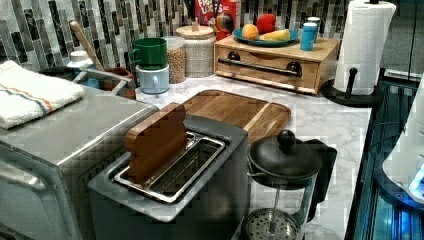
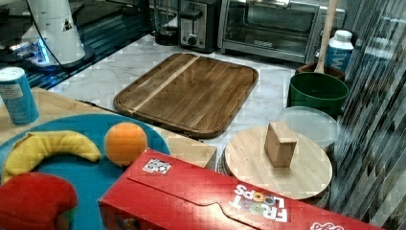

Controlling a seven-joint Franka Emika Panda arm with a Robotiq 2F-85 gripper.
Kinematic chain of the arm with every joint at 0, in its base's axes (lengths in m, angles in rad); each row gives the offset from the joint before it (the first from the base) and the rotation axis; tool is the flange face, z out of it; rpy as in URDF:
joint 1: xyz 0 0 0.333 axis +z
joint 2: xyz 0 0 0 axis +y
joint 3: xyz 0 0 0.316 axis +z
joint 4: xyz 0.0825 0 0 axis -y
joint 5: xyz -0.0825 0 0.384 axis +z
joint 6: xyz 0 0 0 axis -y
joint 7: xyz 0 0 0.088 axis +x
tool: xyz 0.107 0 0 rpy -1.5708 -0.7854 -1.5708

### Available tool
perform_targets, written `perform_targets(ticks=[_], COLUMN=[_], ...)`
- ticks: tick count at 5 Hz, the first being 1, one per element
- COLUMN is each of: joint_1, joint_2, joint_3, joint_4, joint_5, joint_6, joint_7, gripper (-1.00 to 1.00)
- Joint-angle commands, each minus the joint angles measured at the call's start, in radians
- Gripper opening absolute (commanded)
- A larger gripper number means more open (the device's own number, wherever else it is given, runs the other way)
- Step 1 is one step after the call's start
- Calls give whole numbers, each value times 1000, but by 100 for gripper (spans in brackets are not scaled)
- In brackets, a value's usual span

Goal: Open the drawer.

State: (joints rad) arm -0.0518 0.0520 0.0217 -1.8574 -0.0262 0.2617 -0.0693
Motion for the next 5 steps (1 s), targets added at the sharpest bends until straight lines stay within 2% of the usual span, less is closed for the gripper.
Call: perform_targets(ticks=[1, 2, 4, 5], joint_1=[-5, -4, -24, -34], joint_2=[0, 0, 15, 15], joint_3=[5, 4, -8, -29], joint_4=[0, 0, -6, -38], joint_5=[0, 0, -61, -89], joint_6=[2, 2, -4, 51], joint_7=[-2, -2, -223, -350], gripper=[100, 100, 100, 100])
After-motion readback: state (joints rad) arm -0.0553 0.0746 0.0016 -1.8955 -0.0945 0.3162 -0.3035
